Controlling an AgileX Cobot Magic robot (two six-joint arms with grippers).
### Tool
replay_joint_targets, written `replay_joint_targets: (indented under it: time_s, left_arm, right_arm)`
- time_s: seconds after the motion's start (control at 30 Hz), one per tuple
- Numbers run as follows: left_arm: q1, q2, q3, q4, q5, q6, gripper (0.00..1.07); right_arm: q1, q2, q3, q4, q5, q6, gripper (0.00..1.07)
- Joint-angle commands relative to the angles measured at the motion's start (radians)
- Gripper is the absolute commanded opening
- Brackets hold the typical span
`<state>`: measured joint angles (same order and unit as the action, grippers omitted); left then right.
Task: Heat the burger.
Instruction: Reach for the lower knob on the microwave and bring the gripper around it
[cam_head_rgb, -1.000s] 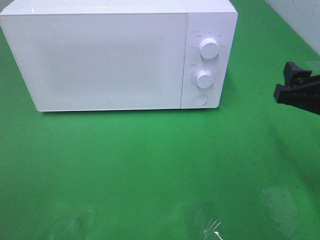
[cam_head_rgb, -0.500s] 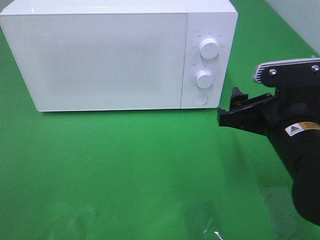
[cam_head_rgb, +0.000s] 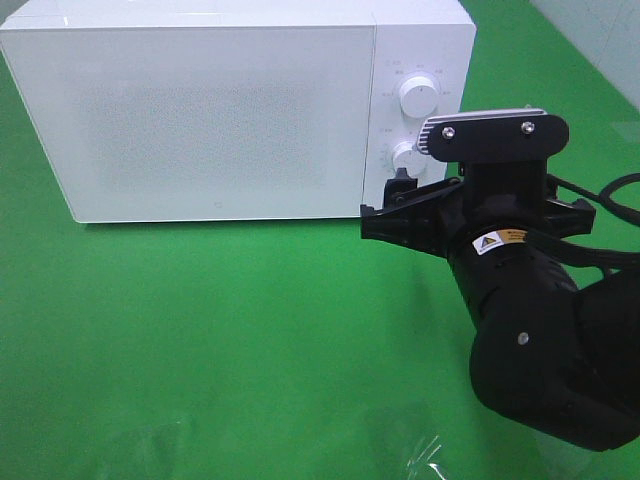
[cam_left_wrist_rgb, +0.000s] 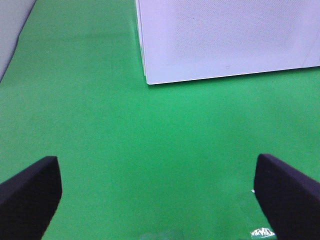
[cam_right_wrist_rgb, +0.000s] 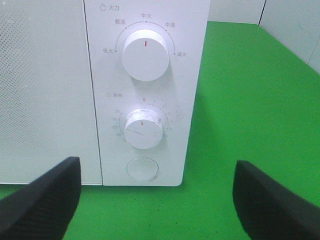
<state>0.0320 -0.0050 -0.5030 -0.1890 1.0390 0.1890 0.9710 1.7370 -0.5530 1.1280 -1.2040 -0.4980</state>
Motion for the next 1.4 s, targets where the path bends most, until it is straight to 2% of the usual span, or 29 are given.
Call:
replay_joint_targets:
  time_s: [0.03,0.3,0.47,0.6,0.7,0.97,1.4]
  left_arm:
    - [0.003,-0.028,0.004,-0.005,-0.009,-0.005,1.03]
    - [0.003,-0.028,0.004,-0.004,-0.009,-0.005,1.03]
    - [0.003,-0.028,0.004,-0.004,-0.008,-0.005,1.03]
    - [0.003,-0.028,0.004,-0.004,-0.008,-0.005,1.03]
    - [0.003,-0.028,0.004,-0.003,-0.008,-0.005,1.03]
    - [0.003,-0.028,0.004,-0.003,-0.008,-0.005,1.03]
    - [0.003,-0.028,0.004,-0.001,-0.007,-0.005,1.03]
  right_arm:
    - [0.004,0.001,-0.020,0.002,-0.122,-0.010,0.74]
    - [0.000,0.001,-0.032,-0.006,-0.114,-0.002,0.74]
    - [-0.032,0.001,-0.032,-0.012,-0.090,-0.002,0.74]
    - [-0.060,0.004,-0.032,-0.088,-0.085,0.008,0.74]
    - [-0.064,0.018,-0.036,-0.095,-0.097,0.024,0.74]
    - [-0.075,0.100,-0.085,-0.107,-0.100,0.068,0.74]
    - [-0.155,0.180,-0.161,-0.193,-0.048,0.110,0.74]
